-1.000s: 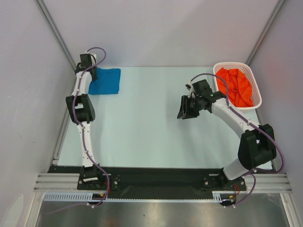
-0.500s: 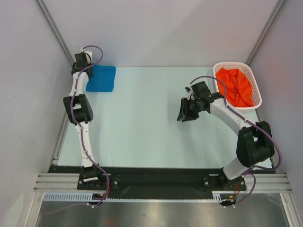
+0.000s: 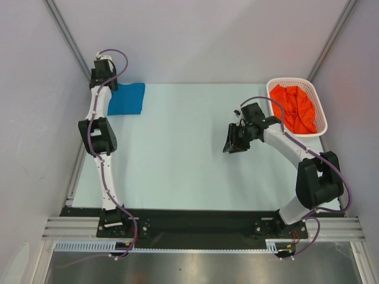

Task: Fold and stack the t-shirts
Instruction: Neatly place the folded tshirt to the corner

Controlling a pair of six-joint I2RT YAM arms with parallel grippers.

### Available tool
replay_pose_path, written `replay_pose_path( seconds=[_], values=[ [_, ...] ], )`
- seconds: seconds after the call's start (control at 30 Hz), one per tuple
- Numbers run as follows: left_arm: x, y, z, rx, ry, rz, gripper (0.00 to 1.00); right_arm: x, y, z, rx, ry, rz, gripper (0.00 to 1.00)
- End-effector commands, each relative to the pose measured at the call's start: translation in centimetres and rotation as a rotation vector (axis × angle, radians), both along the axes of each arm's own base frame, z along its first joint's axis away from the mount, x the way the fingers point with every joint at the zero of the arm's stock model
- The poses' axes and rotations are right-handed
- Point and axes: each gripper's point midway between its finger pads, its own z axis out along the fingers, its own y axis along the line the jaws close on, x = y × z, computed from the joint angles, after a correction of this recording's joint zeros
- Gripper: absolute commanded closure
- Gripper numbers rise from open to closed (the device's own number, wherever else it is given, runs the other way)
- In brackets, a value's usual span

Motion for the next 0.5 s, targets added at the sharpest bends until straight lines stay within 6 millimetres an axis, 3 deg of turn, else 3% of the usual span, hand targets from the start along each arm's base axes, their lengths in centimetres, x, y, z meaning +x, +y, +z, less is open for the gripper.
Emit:
replay_pose_path(
  seconds=[0.0,0.07,0.1,0.13,0.17,0.2,0.3,0.33,0.4,0.43,0.47],
  values=[
    [-2.2,-3.2,15.0,-0.062,-0.258,0.041,0.34,1.6,-0.7,2.7,0.027,-0.048,-0.067,0.61],
    [-3.1,-5.7,14.3,-0.119,-0.217,0.0,0.34,2.2,-0.8,3.3,0.028,-0.062,-0.084,0.61],
    [-3.8,-8.8,15.4,-0.181,-0.222,-0.053,0.34,2.8,-0.7,4.1,0.03,-0.087,-0.085,0.61],
    [-4.4,-10.4,14.0,-0.201,-0.173,-0.083,0.33,3.3,-0.8,4.4,0.021,-0.099,-0.095,0.61],
    [-5.0,-11.9,14.0,-0.219,-0.153,-0.108,0.33,3.3,-1.0,4.5,0.013,-0.097,-0.101,0.61],
    [-5.6,-15.1,13.7,-0.252,-0.129,-0.154,0.33,3.6,-1.1,5.0,0.008,-0.109,-0.115,0.61],
    [-9.5,-21.0,13.6,-0.357,-0.05,-0.268,0.35,4.3,-2.0,6.2,0.007,-0.161,-0.174,0.6],
    [-11.8,-22.9,14.4,-0.402,-0.049,-0.331,0.36,4.4,-3.1,5.7,-0.007,-0.159,-0.214,0.6],
    [-14.3,-25.7,15.2,-0.464,-0.064,-0.395,0.35,4.8,-4.0,6.8,0.02,-0.214,-0.273,0.59],
    [-16.4,-28.3,13.1,-0.5,-0.008,-0.454,0.32,5.1,-4.8,6.9,0.039,-0.213,-0.325,0.59],
    [-18.5,-30.3,15.5,-0.547,-0.041,-0.541,0.3,5.1,-5.1,6.6,0.049,-0.219,-0.346,0.59]
  ],
)
